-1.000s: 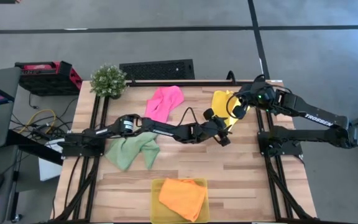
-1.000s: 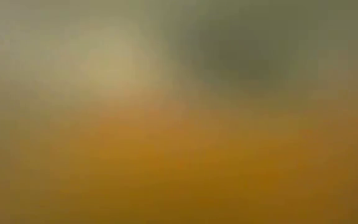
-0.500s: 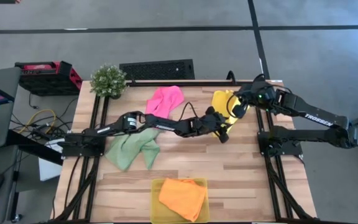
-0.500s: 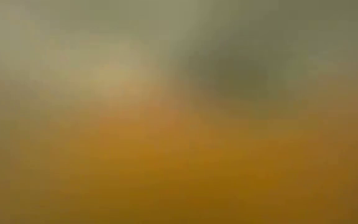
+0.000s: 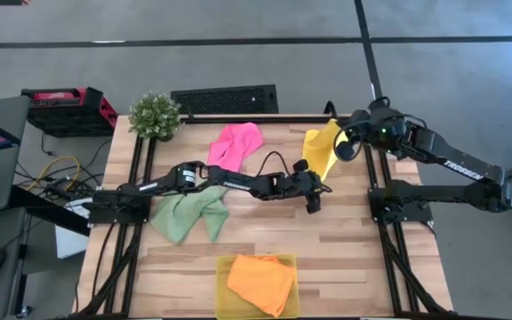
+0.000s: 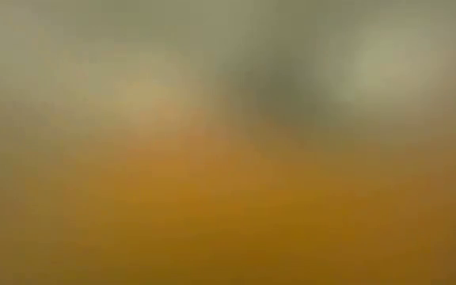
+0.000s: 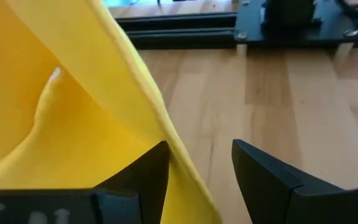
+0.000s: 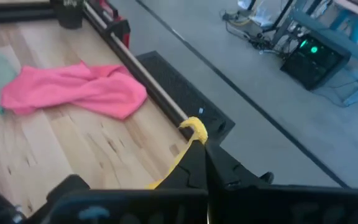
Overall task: Fold microfiber towels
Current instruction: Fold the yellow microfiber cloth
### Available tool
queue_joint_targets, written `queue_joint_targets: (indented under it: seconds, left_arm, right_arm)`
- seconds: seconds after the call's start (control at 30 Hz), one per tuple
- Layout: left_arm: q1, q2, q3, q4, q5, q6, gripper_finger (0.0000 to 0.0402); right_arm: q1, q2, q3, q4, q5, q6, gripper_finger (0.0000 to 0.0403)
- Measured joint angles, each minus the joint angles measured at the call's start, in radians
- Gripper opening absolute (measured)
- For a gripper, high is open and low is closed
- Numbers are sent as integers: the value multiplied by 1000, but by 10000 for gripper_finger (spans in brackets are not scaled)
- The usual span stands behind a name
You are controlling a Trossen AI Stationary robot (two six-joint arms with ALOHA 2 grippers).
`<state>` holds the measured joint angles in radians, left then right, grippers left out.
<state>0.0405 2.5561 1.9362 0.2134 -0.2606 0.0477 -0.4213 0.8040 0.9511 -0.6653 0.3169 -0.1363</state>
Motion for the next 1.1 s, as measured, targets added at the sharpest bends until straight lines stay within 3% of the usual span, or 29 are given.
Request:
queue_joint_targets:
  seconds: [0.73,1.1]
  left_arm:
    - [1,-26,0,-131,-16,32,167]
    - [-3,-82,0,-182,-13,44,108]
  right_arm:
    - [0,0,77,-12,56,-44,3]
    - [0,0,77,-13,56,-56,3]
